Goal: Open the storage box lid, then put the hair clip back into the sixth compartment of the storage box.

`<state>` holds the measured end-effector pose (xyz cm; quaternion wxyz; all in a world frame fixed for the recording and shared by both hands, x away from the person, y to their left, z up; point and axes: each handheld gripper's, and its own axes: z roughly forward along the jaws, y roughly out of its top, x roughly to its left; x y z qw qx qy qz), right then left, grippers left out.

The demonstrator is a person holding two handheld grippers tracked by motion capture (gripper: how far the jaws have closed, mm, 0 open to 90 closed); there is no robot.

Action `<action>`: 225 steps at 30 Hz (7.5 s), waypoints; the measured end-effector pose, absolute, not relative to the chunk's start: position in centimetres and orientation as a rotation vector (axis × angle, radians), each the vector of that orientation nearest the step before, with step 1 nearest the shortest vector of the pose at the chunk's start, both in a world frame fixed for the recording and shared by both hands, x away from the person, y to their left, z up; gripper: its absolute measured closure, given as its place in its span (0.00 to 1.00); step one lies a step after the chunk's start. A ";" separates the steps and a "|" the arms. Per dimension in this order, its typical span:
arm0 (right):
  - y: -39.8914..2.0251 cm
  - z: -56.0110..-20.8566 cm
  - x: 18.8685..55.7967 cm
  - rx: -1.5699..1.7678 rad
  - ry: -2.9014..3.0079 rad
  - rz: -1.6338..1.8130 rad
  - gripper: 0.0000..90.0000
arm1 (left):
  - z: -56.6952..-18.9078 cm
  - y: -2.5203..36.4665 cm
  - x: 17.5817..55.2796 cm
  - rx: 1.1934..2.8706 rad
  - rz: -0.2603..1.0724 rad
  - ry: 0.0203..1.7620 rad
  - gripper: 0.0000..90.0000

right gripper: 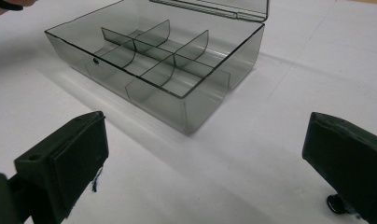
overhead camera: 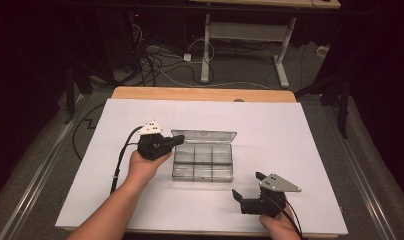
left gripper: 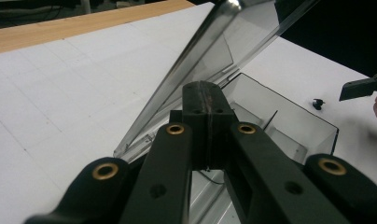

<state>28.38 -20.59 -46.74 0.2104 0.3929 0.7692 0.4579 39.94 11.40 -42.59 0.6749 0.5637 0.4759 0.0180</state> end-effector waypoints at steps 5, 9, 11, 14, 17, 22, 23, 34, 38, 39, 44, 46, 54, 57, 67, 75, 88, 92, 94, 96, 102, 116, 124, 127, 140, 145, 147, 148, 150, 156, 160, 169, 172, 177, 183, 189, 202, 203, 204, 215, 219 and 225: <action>-20.7 -46.8 28.3 1.096 2.134 1.272 0.01 | -43.0 11.2 40.6 1.276 0.045 1.099 0.97; -20.5 -46.8 28.0 1.095 2.138 1.279 0.01 | -43.0 11.1 41.0 1.280 0.066 1.108 0.97; -20.4 -46.9 28.0 1.093 2.145 1.274 0.01 | -43.0 11.1 41.3 1.276 0.069 1.118 0.97; -20.2 -46.9 28.0 1.090 2.148 1.275 0.01 | -43.1 11.2 41.7 1.269 0.070 1.135 0.97; -20.2 -46.9 28.0 1.079 2.153 1.270 0.02 | -43.4 11.2 42.1 1.270 0.076 1.141 0.97; -20.3 -46.7 28.1 1.078 2.146 1.277 0.02 | -44.0 11.4 42.9 1.260 0.078 1.169 0.97; -20.3 -46.7 28.1 1.079 2.144 1.281 0.02 | -44.2 11.5 43.1 1.262 0.081 1.172 0.97; -20.1 -46.7 28.1 1.045 2.166 1.279 0.02 | -44.8 12.0 43.0 1.256 0.052 1.163 0.97; -20.3 -46.6 28.3 1.083 2.137 1.293 0.02 | -44.8 13.2 40.4 1.269 0.063 1.145 0.97; -20.3 -46.7 28.3 1.087 2.131 1.295 0.02 | -44.9 13.6 39.7 1.274 0.062 1.141 0.97; -19.9 -46.8 28.3 1.066 2.147 1.294 0.02 | -46.1 15.4 36.7 1.313 0.065 1.149 0.97; -19.6 -46.8 28.3 1.068 2.150 1.287 0.02 | -46.4 16.2 35.7 1.318 0.070 1.151 0.97; -18.9 -46.9 28.7 1.040 2.176 1.297 0.00 | -47.1 18.1 32.6 1.312 0.090 1.141 0.97; -18.9 -46.9 28.7 1.018 2.194 1.287 0.00 | -47.3 18.1 32.4 1.320 0.112 1.144 0.88; -19.9 -46.1 28.5 1.039 2.151 1.315 0.00 | -47.3 18.9 32.5 1.307 0.107 1.137 0.53; -20.9 -46.0 29.0 1.066 2.134 1.313 0.00 | -47.7 18.5 32.8 1.317 0.145 1.146 0.24; -21.9 -45.9 29.2 1.090 2.116 1.285 0.00 | -47.8 18.3 33.0 1.315 0.161 1.158 0.00; -22.3 -45.7 29.3 1.098 2.103 1.279 0.00 | -48.1 17.9 33.1 1.337 0.171 1.157 0.00; -22.5 -45.6 29.2 1.099 2.096 1.281 0.00 | -48.3 17.9 33.2 1.344 0.175 1.163 0.00; -22.9 -45.6 29.2 1.105 2.091 1.274 0.00 | -48.3 17.8 33.2 1.342 0.184 1.160 0.00; -24.9 -45.4 29.3 1.149 2.049 1.241 0.02 | -48.6 17.5 33.2 1.356 0.187 1.159 0.00; -28.0 -45.9 30.2 1.232 2.011 1.177 0.28 | -48.0 17.9 33.2 1.320 0.147 1.157 0.00; -28.0 -46.3 30.7 1.243 2.047 1.193 0.46 | -48.3 18.2 33.6 1.310 0.174 1.164 0.00; -27.9 -46.4 30.8 1.243 2.068 1.191 0.50 | -48.4 17.9 33.6 1.327 0.164 1.165 0.00; -27.3 -46.7 31.0 1.237 2.122 1.168 0.60 | -48.4 18.0 33.6 1.317 0.133 1.163 0.00; -27.2 -46.8 31.1 1.232 2.146 1.129 0.63 | -48.4 18.1 33.7 1.309 0.129 1.168 0.00; -27.2 -46.8 31.1 1.235 2.157 1.121 0.63 | -48.4 18.1 33.8 1.305 0.128 1.169 0.00; -27.2 -46.9 31.2 1.233 2.162 1.123 0.63 | -48.4 18.1 33.8 1.307 0.129 1.168 0.00; -27.2 -47.0 31.2 1.249 2.173 1.121 0.65 | -48.5 18.0 33.7 1.311 0.134 1.163 0.00; -26.9 -47.2 31.8 1.266 2.195 1.115 0.65 | -48.5 17.9 33.6 1.320 0.136 1.152 0.00; -26.7 -47.2 32.0 1.263 2.191 1.111 0.64 | -48.5 18.0 33.6 1.317 0.132 1.145 0.00; -26.8 -46.7 31.7 1.251 2.191 1.120 0.68 | -48.5 17.8 33.6 1.322 0.154 1.151 0.00; -26.9 -47.0 31.9 1.252 2.211 1.103 0.69 | -48.5 17.8 33.6 1.323 0.156 1.153 0.00; -26.8 -47.4 32.1 1.267 2.222 1.076 0.70 | -48.5 17.8 33.6 1.315 0.161 1.162 0.00; -26.5 -47.5 32.2 1.255 2.236 1.029 0.74 | -48.5 17.8 33.8 1.307 0.161 1.168 0.00; -26.1 -47.5 32.1 1.238 2.236 0.985 0.77 | -48.5 17.9 33.7 1.306 0.152 1.164 0.00; -25.9 -47.6 32.0 1.227 2.232 0.954 0.82 | -48.5 17.8 33.6 1.309 0.169 1.159 0.00; -25.8 -47.6 32.0 1.222 2.233 0.949 0.83 | -48.5 17.8 33.6 1.309 0.168 1.163 0.00; -25.8 -47.6 32.0 1.218 2.233 0.948 0.83 | -48.5 17.8 33.6 1.309 0.170 1.164 0.00; -25.7 -47.6 32.0 1.210 2.237 0.949 0.86 | -48.5 17.8 33.7 1.304 0.168 1.167 0.00; -25.8 -47.6 32.0 1.212 2.236 0.957 0.86 | -48.5 17.8 33.7 1.304 0.166 1.167 0.00; -25.9 -47.5 31.9 1.204 2.237 0.965 0.86 | -48.5 17.8 33.6 1.305 0.167 1.164 0.00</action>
